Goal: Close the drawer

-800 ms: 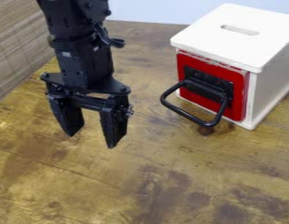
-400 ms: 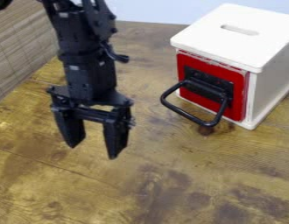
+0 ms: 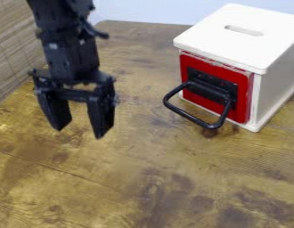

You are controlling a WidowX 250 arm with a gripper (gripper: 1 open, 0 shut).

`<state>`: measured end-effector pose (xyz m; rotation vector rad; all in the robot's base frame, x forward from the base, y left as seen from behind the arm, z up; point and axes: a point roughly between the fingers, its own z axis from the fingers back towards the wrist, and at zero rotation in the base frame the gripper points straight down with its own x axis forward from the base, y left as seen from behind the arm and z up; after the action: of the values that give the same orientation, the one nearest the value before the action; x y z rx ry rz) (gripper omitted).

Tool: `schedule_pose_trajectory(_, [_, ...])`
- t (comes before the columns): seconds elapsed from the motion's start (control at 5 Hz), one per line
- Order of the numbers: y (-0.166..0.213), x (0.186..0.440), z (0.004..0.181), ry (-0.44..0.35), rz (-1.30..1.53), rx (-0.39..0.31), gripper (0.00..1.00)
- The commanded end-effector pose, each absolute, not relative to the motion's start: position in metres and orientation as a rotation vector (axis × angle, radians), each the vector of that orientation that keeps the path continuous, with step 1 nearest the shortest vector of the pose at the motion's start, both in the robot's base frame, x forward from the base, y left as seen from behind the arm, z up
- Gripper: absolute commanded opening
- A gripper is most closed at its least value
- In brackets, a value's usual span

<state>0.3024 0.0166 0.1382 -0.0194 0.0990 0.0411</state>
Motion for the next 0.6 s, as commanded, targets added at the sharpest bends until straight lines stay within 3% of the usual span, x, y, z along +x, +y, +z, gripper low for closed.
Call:
schedule_pose_trajectory(0.0, [-0.002, 0.312, 0.153, 0.017, -0.03, 0.016, 1.0])
schedule_pose_trajectory(0.2, [-0.02, 0.312, 0.145, 0.043, -0.068, 0.044, 1.0])
schedule_pose_trajectory(0.4, [-0.004, 0.302, 0.129, 0.039, -0.1, 0.04, 1.0])
